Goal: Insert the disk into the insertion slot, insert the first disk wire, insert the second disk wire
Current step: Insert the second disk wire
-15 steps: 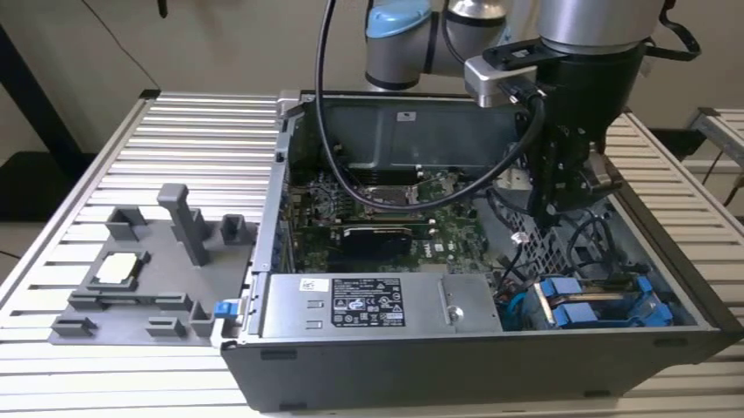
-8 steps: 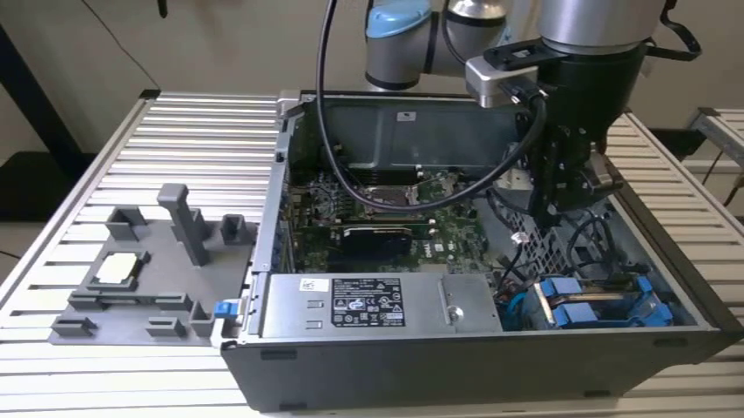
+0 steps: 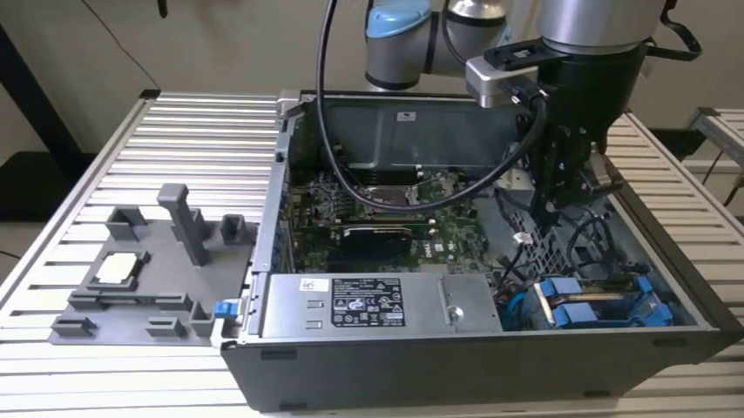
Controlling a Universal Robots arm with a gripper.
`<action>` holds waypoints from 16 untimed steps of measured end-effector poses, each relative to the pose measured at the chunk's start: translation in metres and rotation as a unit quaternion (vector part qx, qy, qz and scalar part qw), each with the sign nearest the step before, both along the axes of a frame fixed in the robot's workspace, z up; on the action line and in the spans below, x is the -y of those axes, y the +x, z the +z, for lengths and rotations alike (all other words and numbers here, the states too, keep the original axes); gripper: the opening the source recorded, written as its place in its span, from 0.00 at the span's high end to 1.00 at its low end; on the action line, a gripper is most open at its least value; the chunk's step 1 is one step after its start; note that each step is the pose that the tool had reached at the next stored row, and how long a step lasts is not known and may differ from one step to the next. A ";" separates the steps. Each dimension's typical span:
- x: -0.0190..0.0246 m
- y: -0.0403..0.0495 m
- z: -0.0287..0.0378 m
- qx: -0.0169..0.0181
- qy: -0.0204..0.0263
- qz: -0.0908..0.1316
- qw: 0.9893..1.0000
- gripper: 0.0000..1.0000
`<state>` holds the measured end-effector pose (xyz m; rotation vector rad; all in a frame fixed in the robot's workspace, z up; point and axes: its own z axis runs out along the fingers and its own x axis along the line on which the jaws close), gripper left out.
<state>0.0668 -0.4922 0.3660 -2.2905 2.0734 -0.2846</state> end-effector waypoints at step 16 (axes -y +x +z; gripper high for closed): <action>0.0068 0.0019 0.0000 -0.001 0.000 0.000 1.000 0.84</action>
